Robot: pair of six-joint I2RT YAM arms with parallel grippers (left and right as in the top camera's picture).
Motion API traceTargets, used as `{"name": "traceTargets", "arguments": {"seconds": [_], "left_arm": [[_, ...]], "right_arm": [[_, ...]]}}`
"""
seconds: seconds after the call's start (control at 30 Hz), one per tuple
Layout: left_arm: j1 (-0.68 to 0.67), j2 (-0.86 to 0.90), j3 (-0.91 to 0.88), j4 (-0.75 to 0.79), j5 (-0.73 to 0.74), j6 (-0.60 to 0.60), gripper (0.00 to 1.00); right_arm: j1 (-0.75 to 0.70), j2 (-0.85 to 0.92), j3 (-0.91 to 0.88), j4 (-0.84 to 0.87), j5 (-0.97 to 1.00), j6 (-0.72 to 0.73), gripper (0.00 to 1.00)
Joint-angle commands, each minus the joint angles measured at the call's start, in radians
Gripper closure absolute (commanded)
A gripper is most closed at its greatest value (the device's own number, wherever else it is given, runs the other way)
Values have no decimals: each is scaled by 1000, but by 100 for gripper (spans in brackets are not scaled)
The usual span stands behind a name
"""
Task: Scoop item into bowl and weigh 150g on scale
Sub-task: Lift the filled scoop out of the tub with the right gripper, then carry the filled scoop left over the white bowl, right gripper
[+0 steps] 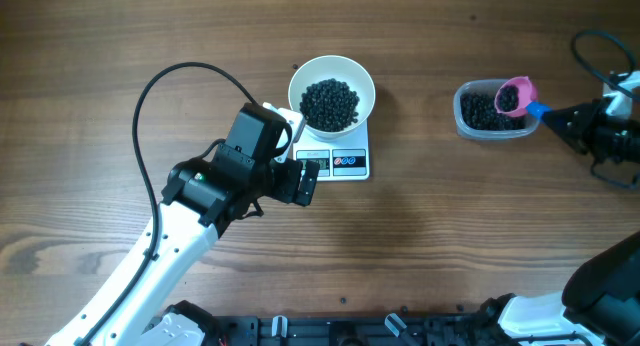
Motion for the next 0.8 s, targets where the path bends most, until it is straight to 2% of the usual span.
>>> {"name": "traceTargets", "arguments": {"seconds": [0.0,0.4,0.6,0.77], "left_arm": [[3,-7,19,0,9,23,0],[3,-7,19,0,9,23,0],[3,-7,19,0,9,23,0],[3,-7,19,0,9,23,0]], "right_arm": [[-18,14,3,-1,-195,40,96],[-3,14,3,-2,-426,137,96],[93,14,3,2,-462,144,96],[218,14,3,76,-461,220,96]]}}
